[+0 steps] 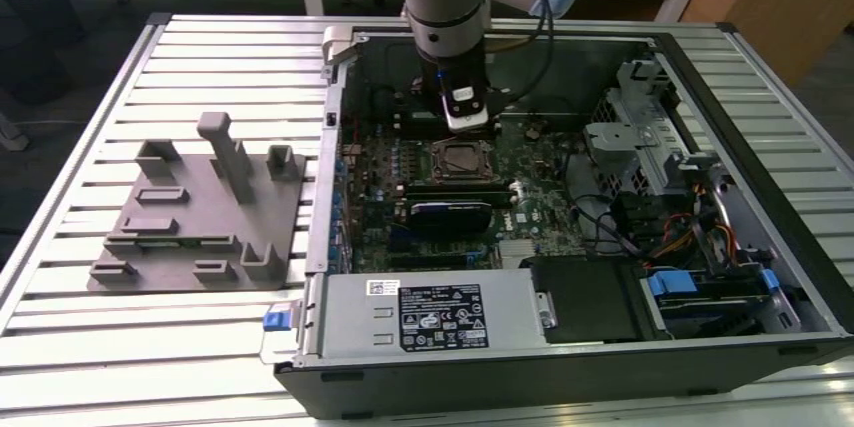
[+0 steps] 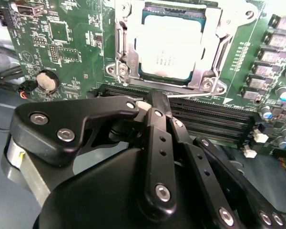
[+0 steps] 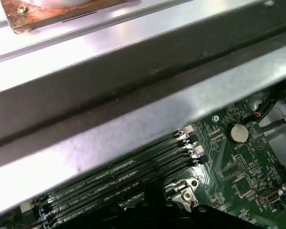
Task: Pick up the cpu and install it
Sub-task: 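Install the first cpu locking lever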
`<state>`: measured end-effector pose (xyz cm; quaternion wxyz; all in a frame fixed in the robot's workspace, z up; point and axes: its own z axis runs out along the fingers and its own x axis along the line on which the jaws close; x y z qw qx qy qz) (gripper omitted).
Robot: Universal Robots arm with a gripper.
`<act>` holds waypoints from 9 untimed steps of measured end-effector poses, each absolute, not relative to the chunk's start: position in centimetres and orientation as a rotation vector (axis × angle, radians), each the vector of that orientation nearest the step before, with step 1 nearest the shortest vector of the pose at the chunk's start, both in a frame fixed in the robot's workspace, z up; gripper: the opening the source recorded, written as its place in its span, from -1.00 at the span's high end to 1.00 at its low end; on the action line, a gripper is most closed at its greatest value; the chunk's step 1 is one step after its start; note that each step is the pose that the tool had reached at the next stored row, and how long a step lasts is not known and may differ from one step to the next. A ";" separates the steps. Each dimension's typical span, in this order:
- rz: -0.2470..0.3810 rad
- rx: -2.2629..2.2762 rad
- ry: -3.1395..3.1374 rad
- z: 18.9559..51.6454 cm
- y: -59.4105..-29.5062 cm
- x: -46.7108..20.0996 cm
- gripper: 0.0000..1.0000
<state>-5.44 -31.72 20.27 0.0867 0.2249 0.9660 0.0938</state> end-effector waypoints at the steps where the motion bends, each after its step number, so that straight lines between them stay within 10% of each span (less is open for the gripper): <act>1: 0.279 0.675 2.876 20.2 -31.6 -5.4 0.79; 9: 0.268 0.716 2.861 19.9 -31.3 -5.4 0.79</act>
